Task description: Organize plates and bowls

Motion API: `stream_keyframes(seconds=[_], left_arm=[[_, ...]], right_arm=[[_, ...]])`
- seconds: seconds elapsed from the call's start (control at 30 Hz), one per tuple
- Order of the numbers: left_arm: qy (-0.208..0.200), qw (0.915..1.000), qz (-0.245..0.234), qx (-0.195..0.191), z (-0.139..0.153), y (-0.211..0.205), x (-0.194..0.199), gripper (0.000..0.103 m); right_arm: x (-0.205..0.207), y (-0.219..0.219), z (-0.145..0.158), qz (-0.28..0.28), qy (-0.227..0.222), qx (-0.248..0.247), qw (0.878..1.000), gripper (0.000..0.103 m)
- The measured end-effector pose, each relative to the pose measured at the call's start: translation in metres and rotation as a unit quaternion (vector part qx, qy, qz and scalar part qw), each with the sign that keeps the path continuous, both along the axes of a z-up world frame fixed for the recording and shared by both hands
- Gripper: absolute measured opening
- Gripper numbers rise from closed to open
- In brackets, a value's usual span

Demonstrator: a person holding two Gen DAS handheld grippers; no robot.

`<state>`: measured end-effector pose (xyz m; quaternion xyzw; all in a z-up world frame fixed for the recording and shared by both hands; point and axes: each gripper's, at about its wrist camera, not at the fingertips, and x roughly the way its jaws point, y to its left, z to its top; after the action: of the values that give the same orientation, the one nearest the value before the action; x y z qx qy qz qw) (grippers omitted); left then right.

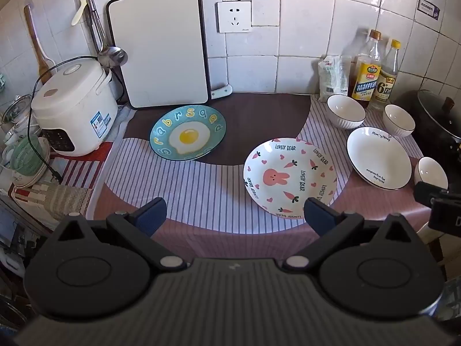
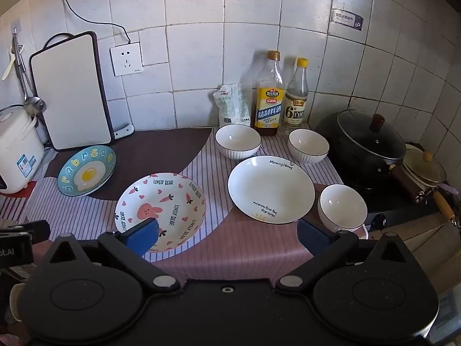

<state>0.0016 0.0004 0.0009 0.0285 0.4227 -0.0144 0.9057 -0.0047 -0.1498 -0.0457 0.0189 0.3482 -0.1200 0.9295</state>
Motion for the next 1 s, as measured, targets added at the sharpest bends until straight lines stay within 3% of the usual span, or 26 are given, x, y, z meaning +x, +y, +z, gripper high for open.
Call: stream_keyframes(seconds=[0.6, 1.0], left_arm=[[-0.038, 0.9988, -0.031, 0.001, -0.006, -0.006, -0.015, 0.102], [-0.038, 0.9988, -0.031, 0.009, -0.015, -0.006, -0.015, 0.103]], right_arm=[[-0.002, -0.003, -0.008, -0.006, -0.001, 0.008, 1.000, 0.103], [-0.003, -0.001, -0.011, -0.008, -0.001, 0.010, 1.000, 0.103]])
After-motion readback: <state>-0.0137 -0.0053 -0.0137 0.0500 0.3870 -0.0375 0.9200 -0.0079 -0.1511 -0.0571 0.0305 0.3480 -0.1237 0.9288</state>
